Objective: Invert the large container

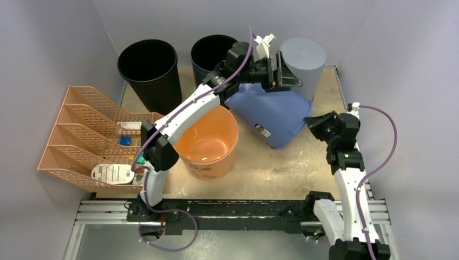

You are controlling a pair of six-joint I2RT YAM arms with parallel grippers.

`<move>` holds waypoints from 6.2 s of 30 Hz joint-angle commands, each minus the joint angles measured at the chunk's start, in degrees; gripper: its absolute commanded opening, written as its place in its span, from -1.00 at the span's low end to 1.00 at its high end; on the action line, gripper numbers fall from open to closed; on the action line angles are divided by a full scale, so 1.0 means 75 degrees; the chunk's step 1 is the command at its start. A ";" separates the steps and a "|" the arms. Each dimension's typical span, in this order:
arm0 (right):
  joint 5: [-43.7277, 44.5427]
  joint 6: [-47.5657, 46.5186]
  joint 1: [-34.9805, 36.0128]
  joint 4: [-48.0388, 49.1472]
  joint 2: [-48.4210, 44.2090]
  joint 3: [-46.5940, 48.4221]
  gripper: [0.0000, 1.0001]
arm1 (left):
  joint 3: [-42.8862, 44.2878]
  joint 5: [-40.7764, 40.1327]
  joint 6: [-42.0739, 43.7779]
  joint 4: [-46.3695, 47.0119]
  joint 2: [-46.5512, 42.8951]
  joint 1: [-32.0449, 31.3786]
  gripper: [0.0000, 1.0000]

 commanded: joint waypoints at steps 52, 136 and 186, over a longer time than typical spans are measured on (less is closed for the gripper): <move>0.4047 -0.2261 0.0074 -0.4149 -0.0421 0.4530 0.78 | -0.0147 -0.1573 0.2216 -0.1561 0.0813 -0.1112 0.61; 0.1400 -0.3262 0.2040 -0.2230 0.1240 0.5385 0.99 | -0.4660 -0.3706 0.1737 -0.1124 -0.4755 -0.1858 -1.00; -0.0446 -0.3142 0.2031 -0.2466 0.0596 0.2236 1.00 | -0.7257 -0.5295 0.4045 -0.3121 -0.5452 0.0369 0.26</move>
